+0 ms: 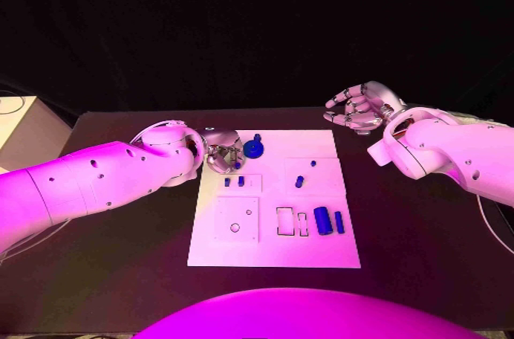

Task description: Assemble the parts on the task board

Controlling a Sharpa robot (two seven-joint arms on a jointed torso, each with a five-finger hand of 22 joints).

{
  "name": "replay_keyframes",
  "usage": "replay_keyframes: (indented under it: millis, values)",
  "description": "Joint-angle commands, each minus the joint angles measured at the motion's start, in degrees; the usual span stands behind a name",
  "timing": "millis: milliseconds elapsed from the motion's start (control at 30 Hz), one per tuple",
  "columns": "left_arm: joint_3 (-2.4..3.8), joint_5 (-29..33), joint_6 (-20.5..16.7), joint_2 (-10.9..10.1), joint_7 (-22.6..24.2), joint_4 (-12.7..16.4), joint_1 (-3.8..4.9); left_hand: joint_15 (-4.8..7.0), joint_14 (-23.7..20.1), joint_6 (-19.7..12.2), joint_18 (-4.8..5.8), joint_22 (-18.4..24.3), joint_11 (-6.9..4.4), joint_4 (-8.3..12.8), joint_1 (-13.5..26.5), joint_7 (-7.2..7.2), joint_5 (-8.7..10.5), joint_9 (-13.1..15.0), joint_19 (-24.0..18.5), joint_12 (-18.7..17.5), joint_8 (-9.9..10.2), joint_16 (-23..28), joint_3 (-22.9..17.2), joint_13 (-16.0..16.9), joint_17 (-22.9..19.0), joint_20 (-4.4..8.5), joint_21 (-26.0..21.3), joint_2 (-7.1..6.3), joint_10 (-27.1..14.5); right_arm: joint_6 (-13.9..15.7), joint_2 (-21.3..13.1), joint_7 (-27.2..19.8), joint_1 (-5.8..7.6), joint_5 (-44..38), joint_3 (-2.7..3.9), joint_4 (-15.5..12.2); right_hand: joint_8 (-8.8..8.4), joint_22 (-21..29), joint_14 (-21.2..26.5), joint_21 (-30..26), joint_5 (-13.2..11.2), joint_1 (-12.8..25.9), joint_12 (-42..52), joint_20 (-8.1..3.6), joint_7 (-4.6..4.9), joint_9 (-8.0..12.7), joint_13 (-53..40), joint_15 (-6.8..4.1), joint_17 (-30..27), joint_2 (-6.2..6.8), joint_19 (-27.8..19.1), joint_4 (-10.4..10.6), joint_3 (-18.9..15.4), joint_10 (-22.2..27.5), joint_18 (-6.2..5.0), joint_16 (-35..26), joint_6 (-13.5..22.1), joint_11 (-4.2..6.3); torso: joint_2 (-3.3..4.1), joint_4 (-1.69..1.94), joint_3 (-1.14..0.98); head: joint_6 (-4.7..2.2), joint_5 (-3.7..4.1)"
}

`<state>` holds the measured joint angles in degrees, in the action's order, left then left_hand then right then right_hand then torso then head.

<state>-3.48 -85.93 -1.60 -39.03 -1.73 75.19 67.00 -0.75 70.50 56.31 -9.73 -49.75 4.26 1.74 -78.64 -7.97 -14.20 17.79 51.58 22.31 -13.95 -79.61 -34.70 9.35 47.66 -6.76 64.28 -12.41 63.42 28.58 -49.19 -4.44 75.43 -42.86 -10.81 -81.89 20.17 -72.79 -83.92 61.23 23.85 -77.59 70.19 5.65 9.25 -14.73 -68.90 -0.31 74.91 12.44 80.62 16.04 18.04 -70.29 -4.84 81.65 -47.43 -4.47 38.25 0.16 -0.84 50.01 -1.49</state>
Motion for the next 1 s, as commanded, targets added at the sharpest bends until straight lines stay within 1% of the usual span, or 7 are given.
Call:
replay_keyframes:
  millis: [33,267,733,1000]
  values:
    - [-0.04,-0.4,1.0,0.0,-0.4,0.0,-0.11,-0.01,-0.5,-1.3,-0.48,0.1,-0.02,0.2,0.3,0.26,-0.01,-0.3,-0.4,0.5,0.8,-0.1,0.1,0.4,-0.3,-0.15,-0.4,-0.44,-0.7,-0.6,0.0,-0.5,-0.04,-0.3,0.01,0.0,0.28,0.0,-2.3,-0.2,0.2,0.5,0.1,-0.1,0.0,0.1,0.1,0.1,2.5,0.19,-0.2,-0.1,0.3,-0.4,-0.81,-0.3,0.3,0.18,-0.02,0.0,0.0,-0.01,0.01]
    - [-0.03,-0.4,0.6,-0.1,-0.6,0.1,-0.11,-0.02,-0.5,-3.2,-0.48,0.2,0.0,0.2,0.4,0.17,0.0,-0.9,-0.4,1.0,2.1,-0.3,0.1,1.0,-0.2,-0.17,-0.5,-0.79,-1.0,-0.6,0.0,-0.5,-0.05,-0.3,0.01,0.0,0.28,0.0,-2.3,-0.2,0.2,0.5,0.1,-0.1,0.0,0.1,0.1,0.1,2.5,0.19,-0.2,-0.1,0.3,-0.4,-0.81,-0.3,0.3,0.18,0.01,-0.02,0.01,-0.01,-0.01]
    - [0.01,-0.4,0.3,-0.3,-0.8,0.1,-0.13,0.09,-0.2,-3.7,-0.43,-0.1,-0.18,0.3,0.3,0.22,0.03,-1.1,-0.2,1.7,2.4,-0.6,0.1,1.5,0.5,-0.15,-0.4,-0.8,-0.7,-0.7,0.0,-0.5,-0.06,-0.3,0.01,0.1,0.28,0.0,-2.3,-0.2,0.2,0.5,0.1,-0.1,0.0,0.1,0.1,0.1,2.5,0.19,-0.2,-0.1,0.3,-0.4,-0.81,-0.3,0.3,0.18,0.0,-0.02,0.03,-0.01,0.02]
    - [0.23,-0.2,-0.5,-1.0,-0.6,-0.4,-0.13,0.07,-0.5,-4.6,-0.55,0.4,-0.09,0.3,0.3,0.66,0.05,-1.4,-0.6,1.9,2.9,-0.5,0.2,1.8,-0.1,-0.11,-0.7,-1.03,-1.3,-0.8,0.0,-0.5,-0.08,-0.3,0.01,0.5,0.32,0.6,-2.2,-1.3,0.2,0.6,-0.3,-0.12,-0.02,0.1,0.7,0.08,1.8,0.38,-0.5,-0.1,0.4,0.0,-0.97,-0.8,0.3,0.2,-0.04,-0.04,0.08,-0.01,0.15]
